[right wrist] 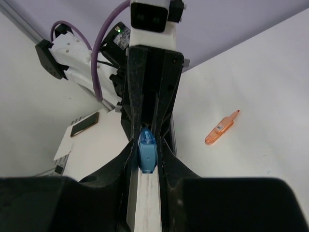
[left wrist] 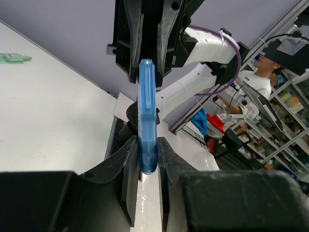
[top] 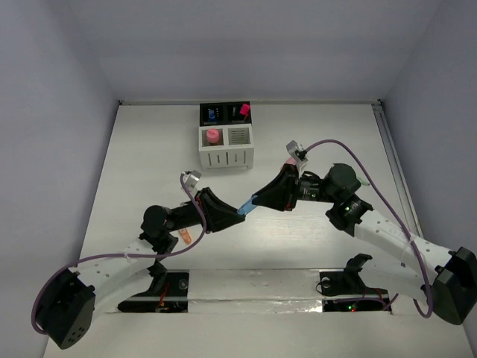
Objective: Sort the stationery into containers
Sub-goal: Close the pen cap on the pen.
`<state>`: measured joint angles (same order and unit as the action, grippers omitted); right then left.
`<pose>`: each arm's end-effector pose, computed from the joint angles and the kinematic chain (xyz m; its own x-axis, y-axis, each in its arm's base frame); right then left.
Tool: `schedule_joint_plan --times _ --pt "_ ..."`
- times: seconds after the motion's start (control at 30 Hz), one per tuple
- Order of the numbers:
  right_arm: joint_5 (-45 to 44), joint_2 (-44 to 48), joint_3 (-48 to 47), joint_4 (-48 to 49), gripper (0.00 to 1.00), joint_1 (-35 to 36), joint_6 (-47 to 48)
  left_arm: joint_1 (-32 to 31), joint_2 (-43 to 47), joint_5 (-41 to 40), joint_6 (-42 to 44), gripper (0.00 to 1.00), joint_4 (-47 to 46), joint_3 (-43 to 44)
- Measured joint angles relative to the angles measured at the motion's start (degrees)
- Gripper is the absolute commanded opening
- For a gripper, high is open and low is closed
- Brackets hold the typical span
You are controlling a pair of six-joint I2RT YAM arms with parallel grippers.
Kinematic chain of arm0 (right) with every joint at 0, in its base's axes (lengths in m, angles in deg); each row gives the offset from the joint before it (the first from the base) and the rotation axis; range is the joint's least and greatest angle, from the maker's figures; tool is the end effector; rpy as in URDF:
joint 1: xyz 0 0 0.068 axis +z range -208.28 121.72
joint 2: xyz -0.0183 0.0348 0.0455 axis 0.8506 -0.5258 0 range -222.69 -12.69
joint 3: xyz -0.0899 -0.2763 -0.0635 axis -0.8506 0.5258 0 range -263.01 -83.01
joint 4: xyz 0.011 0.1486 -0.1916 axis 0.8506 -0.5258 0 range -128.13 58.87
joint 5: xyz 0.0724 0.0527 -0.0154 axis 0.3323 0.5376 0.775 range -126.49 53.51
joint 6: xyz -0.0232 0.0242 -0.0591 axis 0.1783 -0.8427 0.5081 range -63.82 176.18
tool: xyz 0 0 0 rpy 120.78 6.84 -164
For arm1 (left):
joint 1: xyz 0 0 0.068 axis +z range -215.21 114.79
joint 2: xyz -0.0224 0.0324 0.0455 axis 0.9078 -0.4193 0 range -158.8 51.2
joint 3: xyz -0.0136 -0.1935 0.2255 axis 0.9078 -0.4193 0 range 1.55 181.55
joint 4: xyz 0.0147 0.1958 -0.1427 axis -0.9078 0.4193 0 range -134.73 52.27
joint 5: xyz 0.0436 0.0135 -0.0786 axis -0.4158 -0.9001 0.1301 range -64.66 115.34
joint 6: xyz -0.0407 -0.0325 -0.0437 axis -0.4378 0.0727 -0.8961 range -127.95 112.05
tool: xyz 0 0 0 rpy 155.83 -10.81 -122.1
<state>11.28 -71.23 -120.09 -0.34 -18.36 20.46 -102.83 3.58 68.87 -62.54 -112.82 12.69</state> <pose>0.1347 0.1654 0.3517 -0.4781 0.1116 -0.8712 -0.8777 -0.0228 0.4787 0.0864 -0.1142 0.3013 -0.4988 -0.3615 -0.7877 0.8640 -0.1356 -0.4849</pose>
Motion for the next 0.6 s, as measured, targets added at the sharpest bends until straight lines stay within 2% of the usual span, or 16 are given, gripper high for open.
schedule_joint_plan --times 0.3,0.6 --pt "-6.8 -5.8 -4.4 0.7 0.00 5.9 1.6 -2.3 -4.0 5.2 2.7 0.00 5.0 4.2" --pt "-11.5 -5.5 -2.7 3.2 0.00 6.7 1.9 -2.8 -2.4 4.7 10.5 0.00 22.3 11.2"
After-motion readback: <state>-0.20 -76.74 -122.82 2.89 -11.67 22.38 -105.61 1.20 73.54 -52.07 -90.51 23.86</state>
